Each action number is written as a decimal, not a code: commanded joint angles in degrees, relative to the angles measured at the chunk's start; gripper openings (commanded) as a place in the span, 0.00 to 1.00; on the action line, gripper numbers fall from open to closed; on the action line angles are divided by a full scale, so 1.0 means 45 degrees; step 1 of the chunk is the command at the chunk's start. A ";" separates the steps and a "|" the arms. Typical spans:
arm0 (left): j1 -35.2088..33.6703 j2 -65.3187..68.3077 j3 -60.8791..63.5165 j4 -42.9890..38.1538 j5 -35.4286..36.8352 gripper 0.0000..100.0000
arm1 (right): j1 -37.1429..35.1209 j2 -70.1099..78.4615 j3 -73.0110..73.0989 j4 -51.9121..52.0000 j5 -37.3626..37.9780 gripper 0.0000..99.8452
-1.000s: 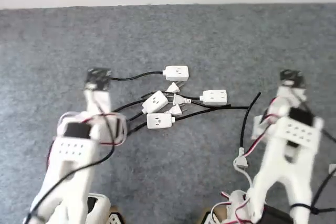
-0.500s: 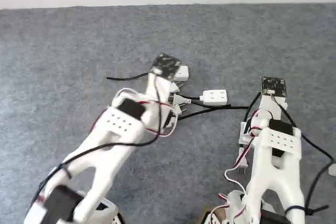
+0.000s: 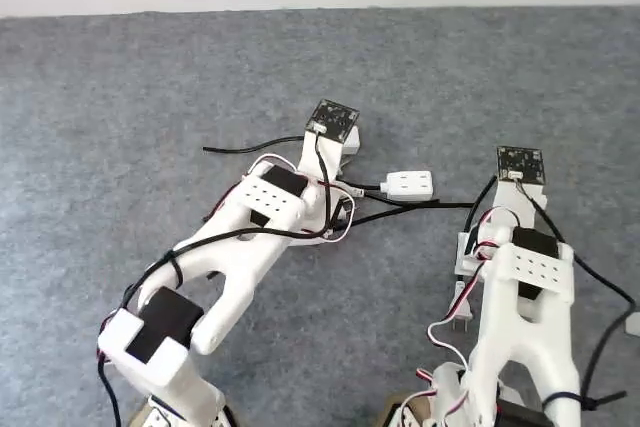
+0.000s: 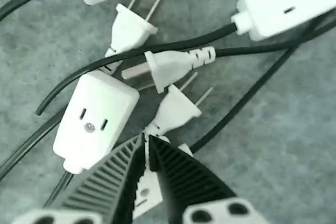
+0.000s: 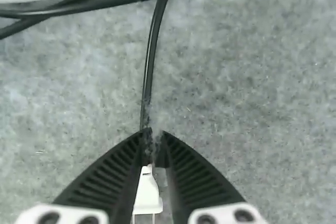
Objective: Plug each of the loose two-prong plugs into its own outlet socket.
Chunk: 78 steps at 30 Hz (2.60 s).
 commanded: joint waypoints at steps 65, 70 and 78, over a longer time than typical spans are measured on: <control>0.3126 -1.0276 0.8293 0.2598 -0.3009 0.25 | 0.0029 -0.0283 -0.0078 -0.0400 0.0176 0.01; 0.3106 -0.9006 0.8156 0.1739 -0.2989 0.25 | 0.0029 -0.0283 -0.0078 -0.0400 0.0176 0.01; 0.3087 -0.6388 0.7199 0.1641 -0.2950 0.25 | 0.0029 -0.0283 -0.0078 -0.0400 0.0176 0.01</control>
